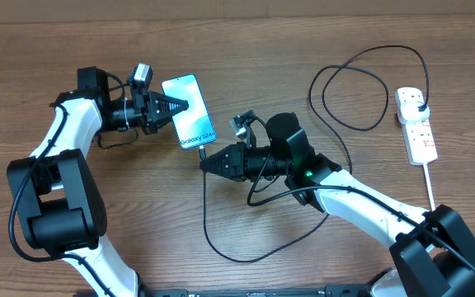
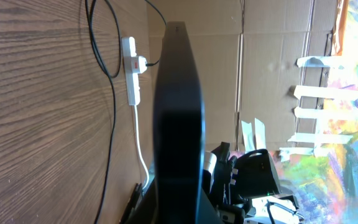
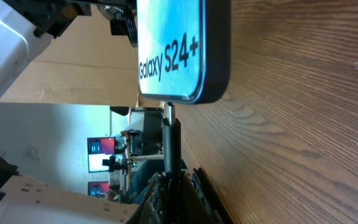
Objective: Plug charger to phone and switch on socket
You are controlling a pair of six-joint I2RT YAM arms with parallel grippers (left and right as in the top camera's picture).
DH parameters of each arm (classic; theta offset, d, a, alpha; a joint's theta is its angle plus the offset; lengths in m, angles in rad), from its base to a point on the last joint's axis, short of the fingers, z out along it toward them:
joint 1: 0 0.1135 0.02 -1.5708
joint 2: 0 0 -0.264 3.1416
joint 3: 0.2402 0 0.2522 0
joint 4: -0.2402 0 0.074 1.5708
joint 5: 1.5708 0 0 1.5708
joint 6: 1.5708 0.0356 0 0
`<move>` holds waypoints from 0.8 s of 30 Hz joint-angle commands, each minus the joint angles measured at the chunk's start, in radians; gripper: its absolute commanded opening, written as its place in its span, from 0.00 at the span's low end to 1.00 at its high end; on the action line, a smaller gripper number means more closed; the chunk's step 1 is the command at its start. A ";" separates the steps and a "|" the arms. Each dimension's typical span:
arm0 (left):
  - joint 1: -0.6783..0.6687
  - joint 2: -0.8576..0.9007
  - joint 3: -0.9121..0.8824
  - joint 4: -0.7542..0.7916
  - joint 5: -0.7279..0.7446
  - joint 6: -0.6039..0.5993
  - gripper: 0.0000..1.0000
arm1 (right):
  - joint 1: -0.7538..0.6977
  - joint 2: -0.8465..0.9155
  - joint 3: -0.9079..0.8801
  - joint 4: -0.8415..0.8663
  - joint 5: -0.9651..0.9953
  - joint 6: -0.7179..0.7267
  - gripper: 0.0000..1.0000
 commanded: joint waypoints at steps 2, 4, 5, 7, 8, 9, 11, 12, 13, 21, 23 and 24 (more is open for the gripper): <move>-0.005 -0.013 -0.001 0.000 0.062 -0.006 0.04 | -0.010 -0.015 -0.009 0.010 0.012 0.004 0.04; -0.005 -0.013 -0.001 -0.001 0.062 -0.007 0.04 | -0.010 -0.015 -0.009 0.014 0.015 0.004 0.04; -0.005 -0.013 -0.001 -0.001 0.062 -0.007 0.04 | -0.010 -0.015 -0.009 0.016 0.015 0.004 0.04; -0.006 -0.013 -0.001 -0.005 0.062 -0.007 0.04 | -0.010 -0.015 -0.009 0.016 0.015 0.004 0.04; -0.006 -0.013 -0.001 -0.008 0.062 -0.007 0.04 | -0.010 -0.015 -0.009 0.016 0.015 0.004 0.04; -0.007 -0.013 -0.001 -0.011 0.062 -0.007 0.04 | -0.010 -0.015 -0.009 0.016 0.015 0.004 0.04; -0.011 -0.013 -0.001 -0.011 0.062 -0.007 0.04 | -0.010 -0.015 -0.009 0.016 0.018 0.005 0.04; -0.014 -0.013 -0.001 -0.011 0.062 -0.007 0.04 | -0.010 -0.015 -0.009 0.016 0.019 0.005 0.04; -0.017 -0.013 -0.001 -0.011 0.062 -0.007 0.04 | -0.010 -0.015 -0.009 0.016 0.019 0.005 0.04; -0.034 -0.013 -0.001 -0.011 0.062 -0.006 0.04 | -0.009 -0.015 -0.009 0.015 0.018 0.005 0.04; -0.034 -0.013 -0.001 -0.011 0.062 -0.006 0.04 | -0.009 -0.015 -0.009 0.016 0.018 0.005 0.04; -0.033 -0.013 -0.001 -0.010 0.062 -0.006 0.04 | -0.009 -0.015 -0.009 0.016 0.018 0.005 0.04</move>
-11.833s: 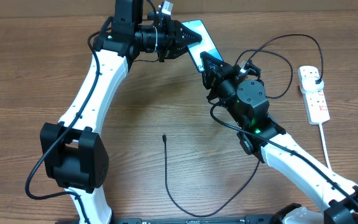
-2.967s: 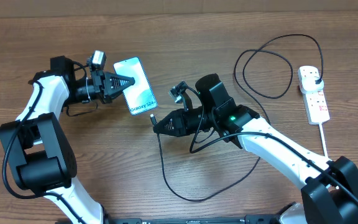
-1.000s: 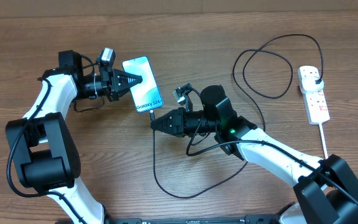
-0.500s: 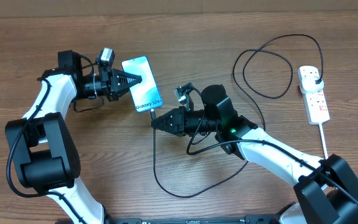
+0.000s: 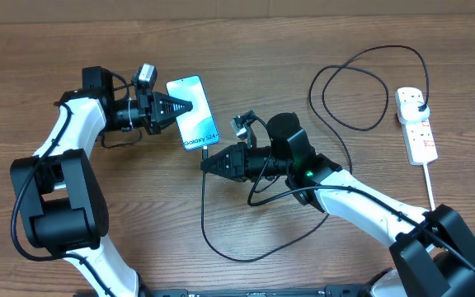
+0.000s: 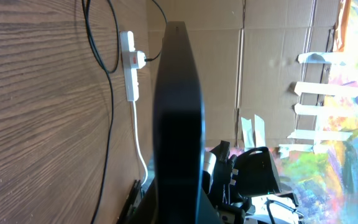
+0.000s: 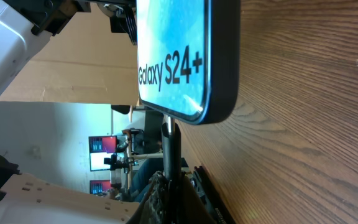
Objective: Plug charger to phone and switch on socket
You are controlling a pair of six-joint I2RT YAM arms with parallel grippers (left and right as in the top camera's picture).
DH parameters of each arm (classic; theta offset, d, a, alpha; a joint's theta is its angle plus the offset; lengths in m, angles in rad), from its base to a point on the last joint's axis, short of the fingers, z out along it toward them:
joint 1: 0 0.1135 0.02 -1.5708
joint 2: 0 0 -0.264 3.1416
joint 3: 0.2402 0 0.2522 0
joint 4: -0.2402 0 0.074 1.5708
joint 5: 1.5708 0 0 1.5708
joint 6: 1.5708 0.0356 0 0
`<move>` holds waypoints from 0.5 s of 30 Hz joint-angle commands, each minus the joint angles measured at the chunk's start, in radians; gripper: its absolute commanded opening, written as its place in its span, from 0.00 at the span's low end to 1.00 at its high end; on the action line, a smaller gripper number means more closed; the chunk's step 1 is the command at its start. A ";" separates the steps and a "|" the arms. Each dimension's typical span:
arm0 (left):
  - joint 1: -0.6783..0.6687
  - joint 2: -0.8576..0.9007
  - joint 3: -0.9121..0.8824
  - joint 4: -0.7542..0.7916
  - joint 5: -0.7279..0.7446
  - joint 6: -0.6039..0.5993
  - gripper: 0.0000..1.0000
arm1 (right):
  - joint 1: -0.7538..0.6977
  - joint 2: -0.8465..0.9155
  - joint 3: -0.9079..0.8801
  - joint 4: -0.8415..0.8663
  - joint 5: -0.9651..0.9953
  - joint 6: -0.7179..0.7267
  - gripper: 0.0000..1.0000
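A Galaxy S24+ phone (image 5: 192, 113) with a blue screen is held off the table, my left gripper (image 5: 186, 107) shut on its left edge. In the left wrist view the phone (image 6: 179, 112) shows edge-on as a dark slab. My right gripper (image 5: 208, 162) is shut on the black charger plug (image 7: 170, 146), whose tip meets the phone's (image 7: 179, 56) bottom edge. The black cable (image 5: 213, 223) loops across the table to the white power strip (image 5: 416, 124) at the far right.
Cable loops (image 5: 353, 91) lie at the back right next to the power strip, which also shows in the left wrist view (image 6: 130, 65). Cardboard and a colourful wall stand beyond the table edge (image 6: 241, 93).
The phone and the left gripper have shifted slightly right and down toward the plug. The metal tip that showed below the phone is now hidden against its bottom edge.
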 commanded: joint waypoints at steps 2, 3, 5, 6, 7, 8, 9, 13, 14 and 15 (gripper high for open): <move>-0.009 -0.013 -0.001 -0.003 0.062 -0.006 0.04 | -0.006 -0.015 -0.005 0.011 0.023 0.002 0.04; -0.009 -0.013 -0.001 -0.003 0.062 -0.006 0.04 | -0.006 -0.015 -0.005 0.011 0.023 0.002 0.04; -0.009 -0.013 -0.001 0.001 0.062 -0.006 0.04 | -0.006 -0.015 -0.005 0.011 0.023 0.005 0.04; -0.009 -0.013 -0.001 0.003 0.062 -0.006 0.04 | -0.006 -0.015 -0.005 0.011 0.022 0.005 0.04; -0.009 -0.013 -0.001 0.004 0.062 -0.006 0.04 | -0.006 -0.015 -0.005 0.011 0.022 0.005 0.04; -0.009 -0.013 -0.001 0.004 0.062 -0.006 0.04 | -0.006 -0.015 -0.005 0.011 0.021 0.005 0.04; -0.009 -0.013 -0.001 0.004 0.062 -0.006 0.04 | -0.006 -0.015 -0.005 0.011 0.021 0.005 0.04; -0.009 -0.013 -0.001 0.009 0.062 -0.006 0.04 | -0.006 -0.015 -0.005 0.010 0.016 0.005 0.04; -0.009 -0.013 -0.001 0.011 0.062 -0.007 0.05 | -0.006 -0.015 -0.005 0.008 0.015 0.005 0.04; -0.009 -0.013 -0.001 0.016 0.062 -0.007 0.04 | -0.006 -0.015 -0.005 0.007 0.015 0.005 0.04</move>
